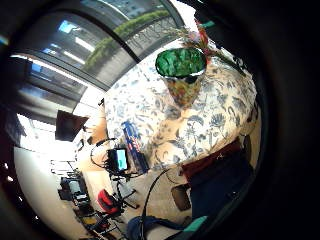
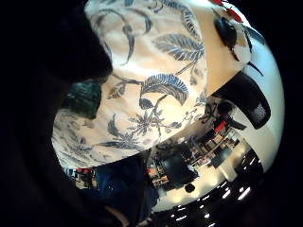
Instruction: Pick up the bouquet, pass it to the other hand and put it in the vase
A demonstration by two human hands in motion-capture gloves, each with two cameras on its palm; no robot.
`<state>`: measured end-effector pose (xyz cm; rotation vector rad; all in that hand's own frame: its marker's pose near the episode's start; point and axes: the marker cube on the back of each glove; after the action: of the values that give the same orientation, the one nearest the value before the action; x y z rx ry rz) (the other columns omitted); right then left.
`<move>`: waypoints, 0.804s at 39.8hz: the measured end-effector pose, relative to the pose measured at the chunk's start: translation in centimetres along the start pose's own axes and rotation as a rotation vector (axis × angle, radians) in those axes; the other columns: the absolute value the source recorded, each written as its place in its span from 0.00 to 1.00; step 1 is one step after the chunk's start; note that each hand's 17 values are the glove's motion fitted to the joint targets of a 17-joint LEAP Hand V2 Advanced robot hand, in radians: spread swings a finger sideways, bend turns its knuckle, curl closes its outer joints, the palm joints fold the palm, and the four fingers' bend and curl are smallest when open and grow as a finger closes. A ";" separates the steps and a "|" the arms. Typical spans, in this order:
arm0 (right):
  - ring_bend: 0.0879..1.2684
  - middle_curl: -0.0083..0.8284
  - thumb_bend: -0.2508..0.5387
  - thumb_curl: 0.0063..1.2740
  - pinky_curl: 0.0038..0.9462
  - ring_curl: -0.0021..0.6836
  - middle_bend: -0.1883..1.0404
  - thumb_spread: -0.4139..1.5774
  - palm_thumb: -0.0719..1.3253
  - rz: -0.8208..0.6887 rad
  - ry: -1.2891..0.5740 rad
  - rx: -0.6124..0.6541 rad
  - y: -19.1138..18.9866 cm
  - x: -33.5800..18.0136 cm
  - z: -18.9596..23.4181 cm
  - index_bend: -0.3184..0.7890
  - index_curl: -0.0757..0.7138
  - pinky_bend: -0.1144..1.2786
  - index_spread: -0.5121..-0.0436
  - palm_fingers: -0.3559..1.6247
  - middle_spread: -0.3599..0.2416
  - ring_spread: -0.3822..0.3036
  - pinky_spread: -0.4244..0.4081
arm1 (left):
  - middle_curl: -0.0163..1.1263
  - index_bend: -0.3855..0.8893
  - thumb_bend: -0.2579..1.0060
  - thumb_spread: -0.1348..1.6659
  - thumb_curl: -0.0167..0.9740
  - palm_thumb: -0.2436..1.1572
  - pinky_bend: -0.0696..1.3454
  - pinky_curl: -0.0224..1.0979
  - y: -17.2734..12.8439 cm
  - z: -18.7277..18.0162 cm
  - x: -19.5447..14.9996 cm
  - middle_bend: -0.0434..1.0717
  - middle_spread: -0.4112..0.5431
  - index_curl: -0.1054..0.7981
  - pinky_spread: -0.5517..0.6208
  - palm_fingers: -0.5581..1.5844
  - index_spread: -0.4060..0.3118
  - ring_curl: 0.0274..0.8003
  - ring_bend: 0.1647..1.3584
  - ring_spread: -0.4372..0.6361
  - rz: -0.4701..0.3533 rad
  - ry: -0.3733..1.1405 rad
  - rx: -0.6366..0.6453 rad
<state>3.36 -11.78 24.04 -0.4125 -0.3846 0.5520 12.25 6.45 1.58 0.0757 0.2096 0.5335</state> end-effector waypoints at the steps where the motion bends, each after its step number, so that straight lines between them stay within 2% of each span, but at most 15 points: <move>1: 0.39 0.50 0.31 0.28 0.34 0.53 0.39 0.71 0.58 0.044 0.018 0.049 -0.5 0.0 0.4 0.39 0.38 0.38 0.44 0.55 0.43 0.37 0.64 | 0.33 0.42 0.19 0.64 0.30 0.30 0.23 0.34 -0.1 0.1 0.1 0.19 0.50 0.46 0.66 0.44 0.43 0.40 0.28 0.51 0.002 -0.008 0.005; 3: 0.41 0.53 0.33 0.29 0.33 0.54 0.45 0.71 0.62 0.039 0.029 0.100 -0.9 -0.5 0.9 0.36 0.36 0.35 0.43 0.58 0.40 0.34 0.61 | 0.33 0.43 0.19 0.64 0.30 0.30 0.23 0.34 -0.3 0.2 0.2 0.19 0.50 0.47 0.66 0.44 0.43 0.40 0.28 0.51 0.002 -0.015 0.008; 5: 0.43 0.53 0.33 0.29 0.32 0.55 0.45 0.71 0.63 0.001 0.025 0.117 -1.0 -1.1 1.2 0.37 0.36 0.34 0.43 0.60 0.39 0.32 0.59 | 0.32 0.43 0.19 0.64 0.30 0.30 0.23 0.34 -0.3 0.3 0.3 0.19 0.50 0.47 0.65 0.44 0.43 0.40 0.28 0.51 0.000 -0.015 0.002; 10: 0.44 0.55 0.37 0.31 0.32 0.57 0.46 0.70 0.72 0.062 0.045 0.002 0.1 -1.6 1.8 0.43 0.40 0.34 0.44 0.70 0.35 0.27 0.43 | 0.32 0.43 0.19 0.64 0.31 0.30 0.23 0.34 0.0 0.3 0.7 0.19 0.50 0.48 0.65 0.44 0.43 0.40 0.28 0.51 0.009 0.010 -0.042; 13: 0.42 0.56 0.38 0.31 0.34 0.59 0.44 0.71 0.74 0.118 0.054 0.021 0.2 -1.8 1.6 0.44 0.44 0.33 0.46 0.69 0.34 0.25 0.39 | 0.32 0.43 0.18 0.64 0.31 0.30 0.23 0.34 0.2 0.4 0.8 0.19 0.50 0.48 0.65 0.44 0.43 0.40 0.27 0.51 0.011 0.030 -0.070; 15: 0.38 0.56 0.39 0.32 0.35 0.60 0.40 0.72 0.76 0.135 0.066 0.060 0.1 -2.1 1.3 0.50 0.48 0.32 0.47 0.66 0.32 0.23 0.38 | 0.32 0.43 0.18 0.64 0.31 0.30 0.23 0.34 0.2 0.5 0.8 0.19 0.50 0.49 0.64 0.44 0.42 0.40 0.27 0.51 0.011 0.034 -0.081; 18: 0.35 0.56 0.40 0.32 0.35 0.60 0.37 0.73 0.78 0.060 0.084 0.075 0.4 -3.0 1.0 0.53 0.52 0.30 0.49 0.66 0.30 0.20 0.39 | 0.32 0.43 0.19 0.64 0.31 0.31 0.23 0.35 0.2 0.6 0.7 0.19 0.50 0.49 0.64 0.45 0.43 0.40 0.27 0.51 0.010 0.028 -0.085; 20: 0.33 0.57 0.40 0.32 0.34 0.59 0.39 0.73 0.80 0.007 0.085 0.080 0.7 -3.5 0.9 0.51 0.53 0.27 0.51 0.68 0.29 0.20 0.39 | 0.32 0.43 0.19 0.64 0.31 0.31 0.23 0.35 0.3 0.5 0.7 0.19 0.50 0.49 0.64 0.45 0.42 0.40 0.27 0.51 0.009 0.028 -0.088; 21: 0.39 0.60 0.40 0.32 0.34 0.62 0.47 0.74 0.80 -0.001 0.087 0.084 1.0 -3.7 0.9 0.42 0.50 0.28 0.52 0.78 0.26 0.19 0.34 | 0.32 0.43 0.19 0.64 0.31 0.31 0.23 0.35 0.3 0.4 0.7 0.19 0.50 0.49 0.64 0.45 0.42 0.40 0.27 0.51 0.008 0.033 -0.091; 23: 0.44 0.62 0.40 0.32 0.35 0.63 0.50 0.74 0.81 0.005 0.097 0.106 1.8 -4.0 1.0 0.36 0.48 0.31 0.53 0.82 0.25 0.19 0.28 | 0.32 0.43 0.19 0.64 0.31 0.31 0.23 0.35 0.3 0.3 0.7 0.19 0.50 0.49 0.63 0.45 0.42 0.40 0.27 0.51 0.009 0.047 -0.101; 25: 0.49 0.64 0.38 0.31 0.40 0.67 0.53 0.75 0.80 0.019 0.111 0.147 2.6 -4.3 1.1 0.36 0.47 0.40 0.54 0.86 0.24 0.20 0.28 | 0.32 0.43 0.19 0.65 0.31 0.31 0.24 0.35 0.3 0.3 0.7 0.18 0.50 0.49 0.63 0.45 0.42 0.40 0.27 0.51 0.011 0.059 -0.109; 26: 0.50 0.65 0.38 0.31 0.40 0.68 0.54 0.75 0.80 0.028 0.117 0.182 2.9 -4.3 1.0 0.36 0.47 0.39 0.54 0.84 0.23 0.21 0.27 | 0.31 0.43 0.19 0.65 0.31 0.31 0.24 0.35 0.3 0.2 0.8 0.18 0.50 0.49 0.63 0.45 0.42 0.40 0.27 0.51 0.012 0.065 -0.115; 28: 0.53 0.68 0.33 0.30 0.44 0.71 0.58 0.76 0.77 0.043 0.111 0.299 3.3 -4.6 0.3 0.42 0.50 0.46 0.56 0.89 0.23 0.22 0.27 | 0.31 0.43 0.19 0.65 0.31 0.31 0.24 0.35 0.2 0.0 1.1 0.18 0.50 0.49 0.63 0.45 0.42 0.40 0.27 0.51 0.014 0.081 -0.130; 29: 0.56 0.69 0.28 0.29 0.46 0.73 0.60 0.75 0.73 0.039 0.089 0.365 3.5 -4.8 -0.2 0.49 0.53 0.49 0.56 0.95 0.24 0.22 0.26 | 0.31 0.43 0.19 0.65 0.31 0.32 0.24 0.36 0.1 -0.2 1.3 0.18 0.50 0.49 0.63 0.45 0.42 0.40 0.27 0.50 0.016 0.091 -0.138; 32: 0.59 0.72 0.28 0.28 0.49 0.77 0.64 0.75 0.71 -0.020 -0.039 0.490 3.8 -5.8 -1.7 0.51 0.56 0.53 0.57 0.93 0.24 0.23 0.26 | 0.31 0.43 0.19 0.66 0.31 0.32 0.25 0.36 -0.4 -0.5 1.9 0.18 0.50 0.49 0.62 0.45 0.42 0.40 0.27 0.50 0.028 0.125 -0.148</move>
<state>-2.04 -12.58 19.45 0.0736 -0.2776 0.6140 13.90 7.03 0.67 -0.0989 0.2903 0.5805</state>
